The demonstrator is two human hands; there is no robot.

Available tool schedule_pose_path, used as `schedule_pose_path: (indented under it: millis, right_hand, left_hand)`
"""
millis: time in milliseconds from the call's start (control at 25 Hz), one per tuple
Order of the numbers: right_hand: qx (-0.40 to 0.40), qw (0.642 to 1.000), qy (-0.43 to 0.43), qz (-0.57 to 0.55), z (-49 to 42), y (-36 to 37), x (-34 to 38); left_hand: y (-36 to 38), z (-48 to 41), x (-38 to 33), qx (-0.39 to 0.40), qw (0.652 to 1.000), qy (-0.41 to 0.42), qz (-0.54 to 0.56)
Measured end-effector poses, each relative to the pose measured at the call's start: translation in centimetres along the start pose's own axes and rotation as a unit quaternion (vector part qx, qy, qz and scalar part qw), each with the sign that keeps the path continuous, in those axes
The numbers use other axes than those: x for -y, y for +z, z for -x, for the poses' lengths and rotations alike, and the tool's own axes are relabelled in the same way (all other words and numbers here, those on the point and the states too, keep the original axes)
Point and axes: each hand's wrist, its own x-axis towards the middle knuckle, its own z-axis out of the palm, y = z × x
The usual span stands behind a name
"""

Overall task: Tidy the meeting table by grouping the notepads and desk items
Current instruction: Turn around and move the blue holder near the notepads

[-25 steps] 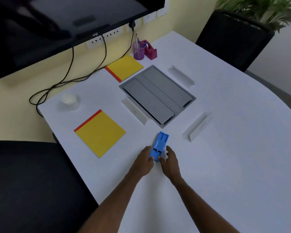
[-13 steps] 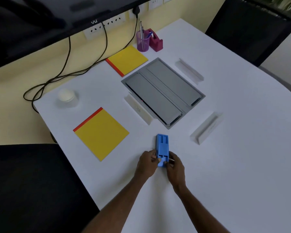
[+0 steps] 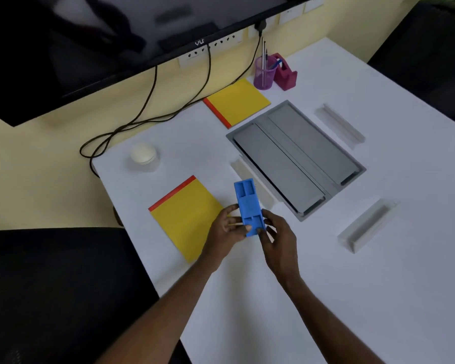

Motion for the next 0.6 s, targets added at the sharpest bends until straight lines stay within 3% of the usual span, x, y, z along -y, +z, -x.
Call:
schedule_pose_path:
  millis: [280,400,600]
  right_hand:
    - [0.020,0.998,-0.053,0.013,-10.8,6.7,4.6]
    - [0.005,0.992,-0.100,0.077,-13.6,9.4,5.5]
    - [0.085,0.969,-0.125,0.194,-15.4,13.2,2.8]
  left_hand:
    - [-5.4,-8.1,-7.0,-0.071,0.994,0.007,0.088]
    - [-7.1,-12.6,-9.3,-0.088,0.987,0.010,0.132]
    - [-9.6,-19.0,-9.7,-0.120,0.986,0.011,0.115]
